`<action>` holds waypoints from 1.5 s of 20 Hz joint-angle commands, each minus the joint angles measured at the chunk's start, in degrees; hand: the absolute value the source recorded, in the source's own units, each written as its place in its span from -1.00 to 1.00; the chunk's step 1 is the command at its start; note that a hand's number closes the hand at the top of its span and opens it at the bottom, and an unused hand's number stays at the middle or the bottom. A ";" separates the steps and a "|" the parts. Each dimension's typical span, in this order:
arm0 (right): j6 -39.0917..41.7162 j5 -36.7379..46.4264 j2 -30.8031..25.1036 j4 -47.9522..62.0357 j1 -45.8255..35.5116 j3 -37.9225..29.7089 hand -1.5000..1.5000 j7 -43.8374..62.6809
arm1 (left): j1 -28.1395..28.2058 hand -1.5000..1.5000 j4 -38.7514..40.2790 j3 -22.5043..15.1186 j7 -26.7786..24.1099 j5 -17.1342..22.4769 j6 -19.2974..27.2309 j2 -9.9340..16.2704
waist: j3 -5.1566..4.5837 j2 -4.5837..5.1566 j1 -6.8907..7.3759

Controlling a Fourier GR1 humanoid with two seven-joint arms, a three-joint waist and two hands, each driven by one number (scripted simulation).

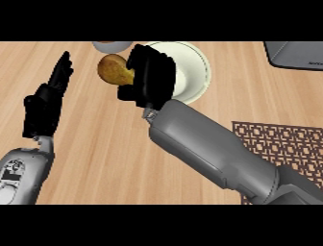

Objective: Pick the pear from the placemat and place it in the bowl

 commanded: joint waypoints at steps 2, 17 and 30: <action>-7.17 2.64 0.29 10.40 -0.72 -0.63 1.00 -0.28 | 0.28 0.00 1.05 0.44 -0.28 -0.89 1.20 -0.79 | 0.05 0.12 -2.27; -11.42 -2.06 -1.17 34.45 -2.56 -11.88 1.00 -15.52 | 4.02 0.00 -3.04 1.13 -0.88 0.26 -1.50 0.26 | 0.17 1.09 -0.96; -10.02 -20.19 -2.34 24.41 5.96 -25.95 -1.00 -47.15 | 3.30 0.00 -3.11 -1.04 -1.67 -2.18 0.71 -2.58 | 0.35 1.61 -0.70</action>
